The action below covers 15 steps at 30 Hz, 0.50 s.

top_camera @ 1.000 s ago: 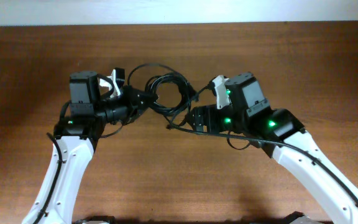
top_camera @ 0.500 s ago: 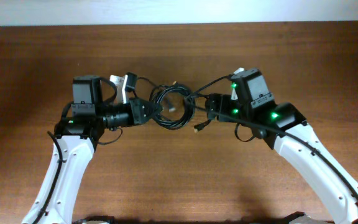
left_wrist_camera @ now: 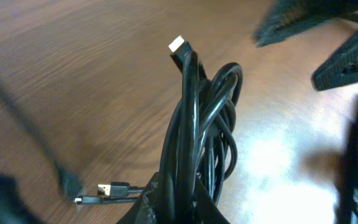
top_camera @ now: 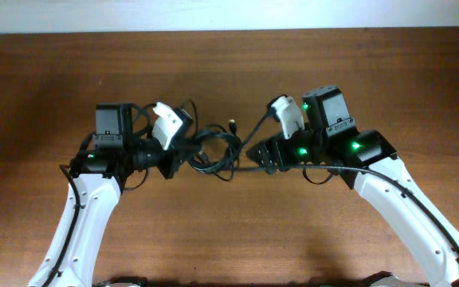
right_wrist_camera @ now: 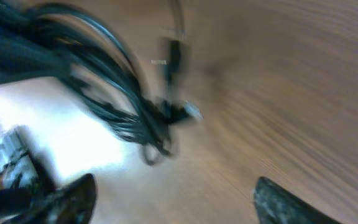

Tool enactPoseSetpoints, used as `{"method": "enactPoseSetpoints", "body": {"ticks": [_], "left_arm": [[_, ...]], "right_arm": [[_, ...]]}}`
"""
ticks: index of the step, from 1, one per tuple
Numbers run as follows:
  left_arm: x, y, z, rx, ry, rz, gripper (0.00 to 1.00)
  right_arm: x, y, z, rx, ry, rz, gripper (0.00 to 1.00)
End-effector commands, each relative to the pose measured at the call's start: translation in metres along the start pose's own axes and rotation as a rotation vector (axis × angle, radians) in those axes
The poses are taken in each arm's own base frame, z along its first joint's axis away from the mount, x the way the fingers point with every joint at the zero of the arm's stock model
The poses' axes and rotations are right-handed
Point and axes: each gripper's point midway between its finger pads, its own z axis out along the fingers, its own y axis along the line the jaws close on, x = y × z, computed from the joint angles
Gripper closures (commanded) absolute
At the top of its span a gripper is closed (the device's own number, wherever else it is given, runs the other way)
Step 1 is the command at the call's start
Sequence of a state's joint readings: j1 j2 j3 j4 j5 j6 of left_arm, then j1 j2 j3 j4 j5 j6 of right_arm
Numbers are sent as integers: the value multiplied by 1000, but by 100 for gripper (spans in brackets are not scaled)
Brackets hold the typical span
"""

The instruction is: Untangle cables

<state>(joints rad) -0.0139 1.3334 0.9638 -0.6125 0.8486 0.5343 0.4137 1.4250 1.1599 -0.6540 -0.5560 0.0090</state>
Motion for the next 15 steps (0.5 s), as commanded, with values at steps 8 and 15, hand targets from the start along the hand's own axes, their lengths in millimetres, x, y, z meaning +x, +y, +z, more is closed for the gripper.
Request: {"method": "enactPoseSetpoints", "body": {"ticks": [8,15], "left_arm": [[-31,-53,-10,275,-193,217,100],[-27,-46,-7,235,-158,198,100]], "right_arm": [[-4,72,-7,-349,-53,-341,39],[-4,72,-7,-349,-53,-341,96]]}}
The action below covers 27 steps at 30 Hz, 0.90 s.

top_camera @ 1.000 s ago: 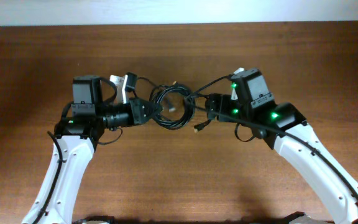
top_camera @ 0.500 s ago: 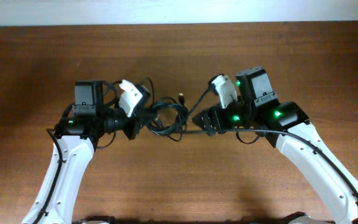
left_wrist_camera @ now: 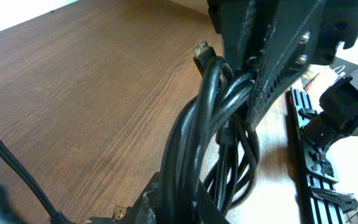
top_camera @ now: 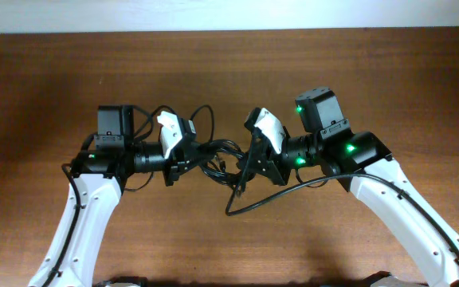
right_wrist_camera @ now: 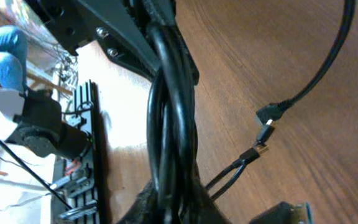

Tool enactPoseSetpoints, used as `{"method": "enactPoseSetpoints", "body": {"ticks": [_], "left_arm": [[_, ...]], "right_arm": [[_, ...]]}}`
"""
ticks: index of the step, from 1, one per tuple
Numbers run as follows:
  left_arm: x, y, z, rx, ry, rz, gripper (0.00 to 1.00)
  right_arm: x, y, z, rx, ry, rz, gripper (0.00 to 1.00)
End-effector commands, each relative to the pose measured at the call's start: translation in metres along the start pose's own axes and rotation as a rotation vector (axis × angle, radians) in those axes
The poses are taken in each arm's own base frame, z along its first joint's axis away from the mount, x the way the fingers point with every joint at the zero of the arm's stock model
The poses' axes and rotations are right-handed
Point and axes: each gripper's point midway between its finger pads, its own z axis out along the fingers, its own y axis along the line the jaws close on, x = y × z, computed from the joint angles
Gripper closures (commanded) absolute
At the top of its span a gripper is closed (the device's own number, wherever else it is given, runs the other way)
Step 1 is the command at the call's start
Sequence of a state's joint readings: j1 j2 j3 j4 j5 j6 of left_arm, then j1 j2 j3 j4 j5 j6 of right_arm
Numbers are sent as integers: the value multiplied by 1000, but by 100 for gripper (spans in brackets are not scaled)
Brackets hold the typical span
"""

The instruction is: Untangle cables

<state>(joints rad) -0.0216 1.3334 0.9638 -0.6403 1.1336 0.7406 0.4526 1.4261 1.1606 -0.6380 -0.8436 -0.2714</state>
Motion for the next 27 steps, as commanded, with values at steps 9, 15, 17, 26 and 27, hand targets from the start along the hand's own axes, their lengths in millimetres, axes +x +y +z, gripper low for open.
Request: {"method": "enactPoseSetpoints", "body": {"ticks": [9,15,17,26,27], "left_arm": [[-9,17,-13,-63,-37,-305,69],[-11,17,-16,-54,-54,-306,72],[-9,19,-16,-69,-45,-307,58],[-6,25,-16,-105,-27,-300,96],[-5,27,-17,-115,-22,-300,100]], "right_arm": [[0,-1,-1,21,18,6,96],[-1,4,-1,-7,11,6,96],[-3,8,-2,-26,1,1,96],[-7,15,-2,-71,-19,-15,96],[-8,15,-2,-70,-19,-15,96]]}}
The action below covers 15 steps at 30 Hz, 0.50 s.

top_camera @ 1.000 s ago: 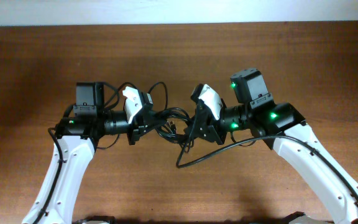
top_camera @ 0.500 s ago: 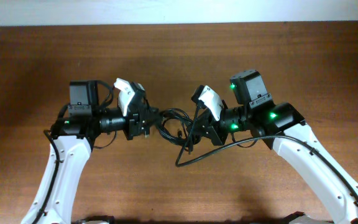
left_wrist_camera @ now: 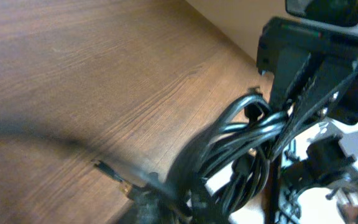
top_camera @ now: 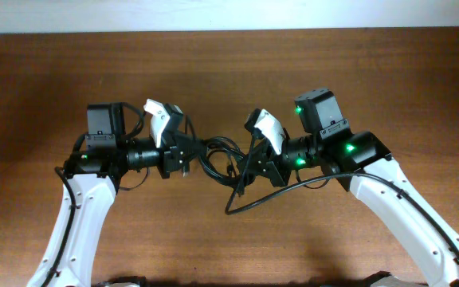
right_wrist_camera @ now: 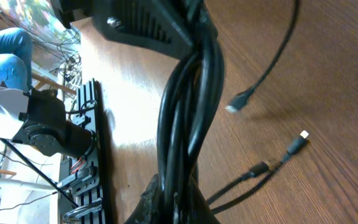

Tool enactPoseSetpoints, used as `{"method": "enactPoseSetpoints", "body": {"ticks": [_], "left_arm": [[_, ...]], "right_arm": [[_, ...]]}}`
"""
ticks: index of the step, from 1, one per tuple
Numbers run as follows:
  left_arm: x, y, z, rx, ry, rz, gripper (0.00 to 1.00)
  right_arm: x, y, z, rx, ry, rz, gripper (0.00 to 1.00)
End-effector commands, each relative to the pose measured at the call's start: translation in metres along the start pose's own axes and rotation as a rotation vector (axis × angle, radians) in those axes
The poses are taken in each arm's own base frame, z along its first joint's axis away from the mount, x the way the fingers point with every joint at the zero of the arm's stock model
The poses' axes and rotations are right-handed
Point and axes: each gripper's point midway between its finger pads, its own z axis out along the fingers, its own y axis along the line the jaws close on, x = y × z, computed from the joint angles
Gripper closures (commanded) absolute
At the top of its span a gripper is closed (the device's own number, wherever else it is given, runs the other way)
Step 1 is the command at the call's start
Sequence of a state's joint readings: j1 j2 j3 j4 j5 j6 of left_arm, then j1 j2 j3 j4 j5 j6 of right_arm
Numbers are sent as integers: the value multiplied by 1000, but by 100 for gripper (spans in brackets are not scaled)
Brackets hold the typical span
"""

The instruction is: Untangle cables

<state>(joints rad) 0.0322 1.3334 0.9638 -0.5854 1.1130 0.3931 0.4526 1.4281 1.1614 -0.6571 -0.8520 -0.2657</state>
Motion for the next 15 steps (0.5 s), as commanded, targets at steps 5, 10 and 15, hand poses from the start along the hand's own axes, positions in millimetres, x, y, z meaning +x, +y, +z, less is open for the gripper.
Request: {"method": "enactPoseSetpoints", "body": {"ticks": [5,10,15], "left_arm": [[-3,13,-4,-80,14,5,100],[38,105,-47,-735,67,-546,100],[39,101,-44,-716,58,-593,45]], "right_arm": [[-10,13,-2,-59,-29,-34,96],[-10,13,-2,-59,-28,-31,96],[-10,13,-2,-58,-28,-32,96]]}}
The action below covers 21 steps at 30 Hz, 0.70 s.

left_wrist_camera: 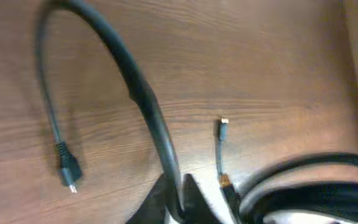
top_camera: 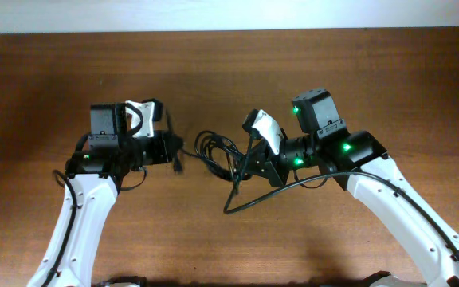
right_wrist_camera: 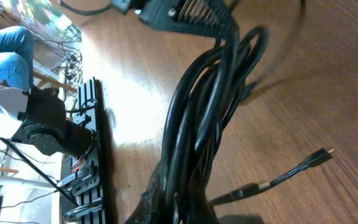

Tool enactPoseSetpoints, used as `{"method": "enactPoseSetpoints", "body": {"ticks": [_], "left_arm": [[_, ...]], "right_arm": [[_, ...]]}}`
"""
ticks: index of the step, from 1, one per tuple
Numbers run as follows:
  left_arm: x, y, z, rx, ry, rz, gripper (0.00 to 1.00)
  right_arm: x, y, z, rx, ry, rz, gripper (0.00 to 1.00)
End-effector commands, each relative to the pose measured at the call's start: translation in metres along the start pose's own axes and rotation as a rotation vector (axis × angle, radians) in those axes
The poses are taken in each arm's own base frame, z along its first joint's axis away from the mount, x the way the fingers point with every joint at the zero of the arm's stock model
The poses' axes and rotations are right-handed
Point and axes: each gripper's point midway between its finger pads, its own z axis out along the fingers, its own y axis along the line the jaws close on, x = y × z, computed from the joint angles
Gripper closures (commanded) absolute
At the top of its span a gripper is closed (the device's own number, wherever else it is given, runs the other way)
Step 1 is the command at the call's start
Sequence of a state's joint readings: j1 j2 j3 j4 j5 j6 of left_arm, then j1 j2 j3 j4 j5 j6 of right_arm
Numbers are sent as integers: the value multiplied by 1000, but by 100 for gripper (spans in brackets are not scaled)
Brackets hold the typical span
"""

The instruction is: Untangle cables

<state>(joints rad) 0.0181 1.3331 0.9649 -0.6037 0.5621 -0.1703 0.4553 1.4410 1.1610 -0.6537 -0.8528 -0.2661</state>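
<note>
A bundle of black cables hangs between the two arms over the middle of the table. My right gripper is shut on the bundle's right end; in the right wrist view the strands rise out of the jaws. My left gripper sits a little left of the bundle, shut on one thick black cable. That cable arcs away and ends in a small plug. The bundle shows blurred at the lower right of the left wrist view.
The brown wooden table runs to a white wall at the far edge. A loose cable loop trails toward the near side below my right gripper. A thin cable with a metal connector lies on the wood. A black rack stands beyond the table edge.
My left gripper was shut on the bundle close to the right gripper. Now it is farther left, shut on one thick cable, apart from the bundle. The right gripper still holds the bundle.
First my left gripper held the bundle alone while the right gripper was open beside it. Then both were shut on the bundle, close together. The left arm then stood slightly farther left. Now it holds one cable, with the bundle in the right gripper.
</note>
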Motion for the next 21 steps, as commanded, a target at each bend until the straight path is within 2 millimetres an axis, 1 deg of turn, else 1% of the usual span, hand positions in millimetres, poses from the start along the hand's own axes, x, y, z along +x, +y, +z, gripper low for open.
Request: {"method": "enactPoseSetpoints", "body": {"ticks": [1,2,3,6,7,10,11,13,14,15,18,21], "left_arm": [[-10,13,-6,-64,-34,7,13],[-8,-4,-6,30,-23,118,4],[-5,-18,-7,114,-19,212,1],[3,-50,-14,306,-34,437,1],[4,-56,-16,348,-44,488,1],[6,-58,-17,362,-42,500,1],[8,-61,-18,382,-44,528,0],[12,-72,-23,455,-59,588,3],[13,-76,-25,483,-68,610,3],[13,-77,-25,486,-69,614,3],[18,-77,-25,492,-49,598,4],[28,-92,-20,528,-19,635,8]], "right_arm": [[-12,15,-6,-54,-35,-37,96],[-12,15,-6,-54,-35,-37,96],[-12,15,-6,-54,-35,-38,96],[-11,15,-6,-54,-32,-34,96],[-11,15,-6,-55,-31,-33,96],[-11,15,-6,-55,-31,-33,96],[-11,15,-6,-55,-31,-32,96],[-11,16,-6,-56,-31,-32,96],[-11,16,-6,-56,-31,-32,96],[-11,16,-6,-60,-33,-33,96],[-22,29,-7,-135,-83,-72,96],[-26,33,-8,-158,-97,-85,96]]}}
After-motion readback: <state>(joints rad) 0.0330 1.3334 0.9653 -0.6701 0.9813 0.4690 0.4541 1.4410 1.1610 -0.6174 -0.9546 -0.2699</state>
